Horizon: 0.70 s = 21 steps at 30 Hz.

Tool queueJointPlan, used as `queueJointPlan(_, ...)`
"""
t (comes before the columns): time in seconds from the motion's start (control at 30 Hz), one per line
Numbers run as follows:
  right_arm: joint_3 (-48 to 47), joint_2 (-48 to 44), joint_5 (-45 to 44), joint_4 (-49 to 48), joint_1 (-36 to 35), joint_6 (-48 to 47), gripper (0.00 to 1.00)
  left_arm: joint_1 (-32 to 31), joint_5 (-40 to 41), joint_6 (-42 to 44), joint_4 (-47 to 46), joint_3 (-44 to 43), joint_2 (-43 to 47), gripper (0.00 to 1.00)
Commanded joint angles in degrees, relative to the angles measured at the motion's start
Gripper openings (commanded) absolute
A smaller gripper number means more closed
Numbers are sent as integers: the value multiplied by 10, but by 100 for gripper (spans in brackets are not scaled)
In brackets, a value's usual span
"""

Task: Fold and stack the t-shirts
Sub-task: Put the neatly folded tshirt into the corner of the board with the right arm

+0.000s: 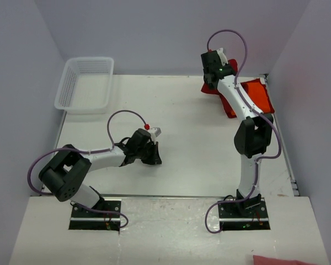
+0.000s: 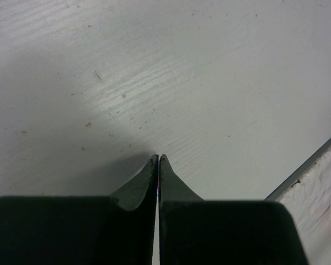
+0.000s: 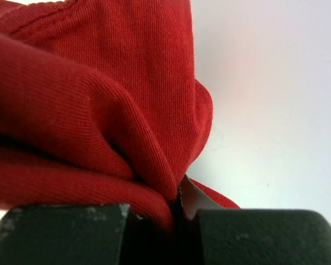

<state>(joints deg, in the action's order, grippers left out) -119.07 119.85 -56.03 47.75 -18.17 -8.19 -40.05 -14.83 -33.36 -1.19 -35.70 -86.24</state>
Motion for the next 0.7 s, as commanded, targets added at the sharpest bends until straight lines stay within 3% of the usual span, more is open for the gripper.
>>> queueJointPlan(0.0,3,-29,-21,-18,19,3,0,-2,-10,11,-21,8,8,0)
queueJointPlan(0.2,-6,0,-9,-18,59,12,0,-1,-17,5,-21,22,26,0)
queueJointPlan(0.67,-136,195,33,-20,147,-24,0,-29,-24,-12,-18,26,16,1)
